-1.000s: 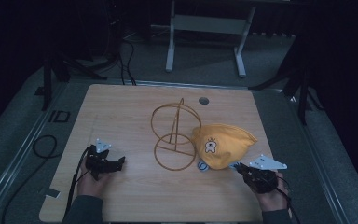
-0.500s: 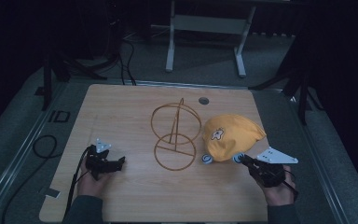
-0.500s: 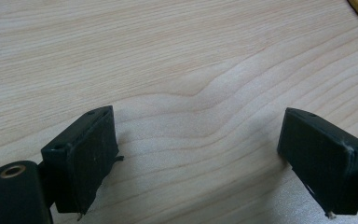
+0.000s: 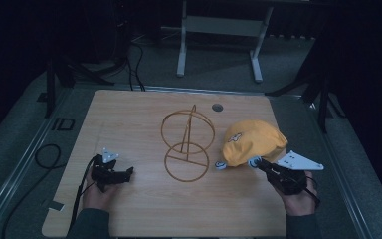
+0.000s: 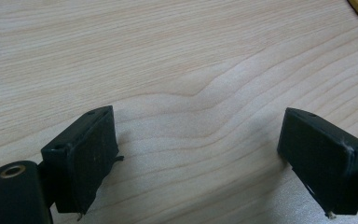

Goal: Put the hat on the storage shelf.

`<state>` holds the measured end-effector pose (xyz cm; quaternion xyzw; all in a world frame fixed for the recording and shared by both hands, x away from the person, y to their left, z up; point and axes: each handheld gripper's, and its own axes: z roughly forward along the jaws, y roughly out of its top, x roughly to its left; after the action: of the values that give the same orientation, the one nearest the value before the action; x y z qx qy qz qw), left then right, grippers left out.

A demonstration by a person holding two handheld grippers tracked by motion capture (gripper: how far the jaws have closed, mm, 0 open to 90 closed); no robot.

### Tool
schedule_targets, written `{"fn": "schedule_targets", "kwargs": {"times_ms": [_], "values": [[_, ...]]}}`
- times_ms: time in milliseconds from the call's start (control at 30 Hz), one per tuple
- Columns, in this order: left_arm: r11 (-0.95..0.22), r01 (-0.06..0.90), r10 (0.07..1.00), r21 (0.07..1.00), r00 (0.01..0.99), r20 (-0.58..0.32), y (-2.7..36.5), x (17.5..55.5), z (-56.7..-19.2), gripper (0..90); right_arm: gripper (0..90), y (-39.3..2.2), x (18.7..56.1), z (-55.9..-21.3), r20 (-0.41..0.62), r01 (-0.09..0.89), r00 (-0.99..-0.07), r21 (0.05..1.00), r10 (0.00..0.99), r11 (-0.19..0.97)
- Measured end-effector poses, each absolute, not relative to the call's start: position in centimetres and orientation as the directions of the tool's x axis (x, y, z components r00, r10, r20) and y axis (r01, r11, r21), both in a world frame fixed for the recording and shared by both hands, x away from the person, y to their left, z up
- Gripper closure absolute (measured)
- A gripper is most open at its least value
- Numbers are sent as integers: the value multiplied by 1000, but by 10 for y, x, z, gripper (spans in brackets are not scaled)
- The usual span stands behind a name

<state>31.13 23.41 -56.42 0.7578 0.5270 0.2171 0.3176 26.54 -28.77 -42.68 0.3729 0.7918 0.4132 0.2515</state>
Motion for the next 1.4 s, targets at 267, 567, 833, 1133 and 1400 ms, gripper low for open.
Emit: {"fn": "schedule_targets", "kwargs": {"times_ms": [267, 567, 833, 1133, 1400], "values": [[-242, 661, 937, 711, 350, -6, 234, 311, -564, 118, 859, -288, 268, -416, -94, 364, -589, 856, 802, 368], [-243, 661, 937, 710, 350, -6, 234, 311, -564, 118, 861, -288, 268, -403, -73, 340, -597, 878, 799, 335], [-243, 662, 937, 710, 350, -6, 234, 311, -564, 118, 861, -292, 266, -396, -28, 332, -620, 896, 784, 294], [-242, 660, 937, 711, 350, -6, 234, 311, -564, 118, 859, -308, 271, -408, 12, 379, -577, 890, 817, 254], [-242, 661, 937, 711, 350, -6, 234, 311, -564, 118, 853, -330, 277, -424, 63, 455, -497, 868, 866, 198]]}}
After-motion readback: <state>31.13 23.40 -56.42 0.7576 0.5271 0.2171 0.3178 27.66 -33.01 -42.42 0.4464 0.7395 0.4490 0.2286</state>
